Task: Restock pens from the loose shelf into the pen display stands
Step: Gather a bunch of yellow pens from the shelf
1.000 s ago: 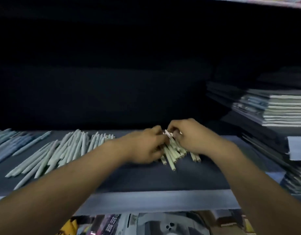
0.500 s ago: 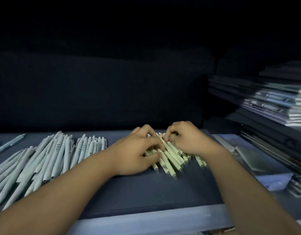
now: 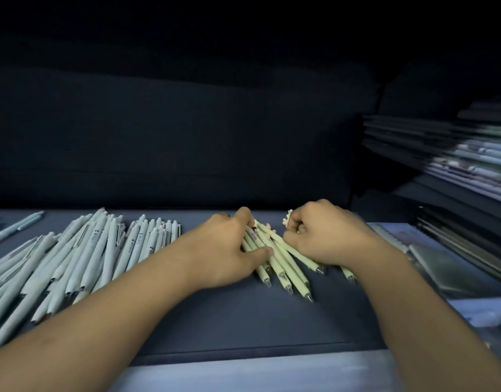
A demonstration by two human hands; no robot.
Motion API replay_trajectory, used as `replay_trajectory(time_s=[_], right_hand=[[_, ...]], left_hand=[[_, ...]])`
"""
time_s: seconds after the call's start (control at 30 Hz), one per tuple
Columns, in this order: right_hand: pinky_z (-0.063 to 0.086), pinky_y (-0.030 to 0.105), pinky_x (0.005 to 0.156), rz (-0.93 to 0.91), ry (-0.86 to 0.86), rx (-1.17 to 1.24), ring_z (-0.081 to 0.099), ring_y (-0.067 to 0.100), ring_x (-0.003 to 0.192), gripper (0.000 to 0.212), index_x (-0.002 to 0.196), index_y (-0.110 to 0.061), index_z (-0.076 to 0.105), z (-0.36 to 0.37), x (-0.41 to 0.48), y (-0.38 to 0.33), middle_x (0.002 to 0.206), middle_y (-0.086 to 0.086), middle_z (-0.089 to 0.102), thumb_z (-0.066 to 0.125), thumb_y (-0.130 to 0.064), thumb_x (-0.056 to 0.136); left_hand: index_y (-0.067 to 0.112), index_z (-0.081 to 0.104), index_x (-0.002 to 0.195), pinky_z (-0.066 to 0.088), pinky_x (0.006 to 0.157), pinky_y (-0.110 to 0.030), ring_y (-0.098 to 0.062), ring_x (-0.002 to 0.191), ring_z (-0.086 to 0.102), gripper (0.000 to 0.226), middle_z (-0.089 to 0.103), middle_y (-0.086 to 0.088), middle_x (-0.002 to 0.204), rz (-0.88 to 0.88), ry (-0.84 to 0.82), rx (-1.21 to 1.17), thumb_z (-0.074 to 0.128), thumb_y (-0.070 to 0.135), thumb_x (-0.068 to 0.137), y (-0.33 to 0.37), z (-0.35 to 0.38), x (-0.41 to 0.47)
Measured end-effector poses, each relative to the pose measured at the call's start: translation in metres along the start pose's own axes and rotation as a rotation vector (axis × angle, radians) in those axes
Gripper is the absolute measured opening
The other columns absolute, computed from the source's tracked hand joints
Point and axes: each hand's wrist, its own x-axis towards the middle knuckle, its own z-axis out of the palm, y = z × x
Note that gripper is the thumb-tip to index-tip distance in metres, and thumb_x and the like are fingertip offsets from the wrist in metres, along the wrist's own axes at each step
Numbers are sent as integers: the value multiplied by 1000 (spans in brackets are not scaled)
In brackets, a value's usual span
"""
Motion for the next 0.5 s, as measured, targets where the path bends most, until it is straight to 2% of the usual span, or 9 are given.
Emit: replay_trajectory(time_s=[0.1,0.17,0.27,0.33,0.4,0.47,0.5], right_hand=[[56,35,70,8,-2,32,65,22,73,19,87,-19,68,1,2,7,75,-1,65,57,-33,86],[58,38,72,16,-22,30,65,21,74,17,84,-20,69,0,2,8,78,-2,67,60,-34,85],[56,33,68,8,-42,-8,66,20,74,23,76,-16,70,2,5,11,78,0,69,62,-36,85],[50,31,60,-13,-38,0,64,21,68,29,69,-11,65,5,8,14,71,2,68,62,-35,86],[43,34,54,-44,-53,100,51,23,57,39,55,-11,50,9,11,16,57,5,52,61,-30,88],[38,39,52,-92,-84,221,39,19,53,45,49,-16,40,12,13,15,52,1,40,58,-22,89],[39,42,52,-116,-96,255,38,17,54,44,48,-17,39,13,14,15,51,0,40,56,-18,88]], left_hand=[[36,41,121,51,89,-35,-12,99,57,58,49,6,110,-21,-40,-43,50,80,83,8,4,0],[35,40,127,51,94,-37,-17,104,58,71,46,4,115,-46,-50,-31,44,87,79,17,6,-1],[33,37,133,48,91,-38,-23,110,56,83,43,-1,118,-76,-32,54,38,93,75,29,14,-1],[33,38,129,48,90,-39,-24,109,54,82,41,-1,113,-87,-21,65,40,93,75,32,17,0],[33,38,124,51,89,-38,-20,103,57,74,42,0,111,-105,-27,-7,48,88,76,29,17,3],[33,39,120,53,80,-32,-12,92,59,65,46,3,107,-108,-30,-102,58,79,79,26,13,6],[32,41,118,51,70,-26,-6,85,58,61,49,6,103,-102,-21,-143,64,73,79,25,11,8]])
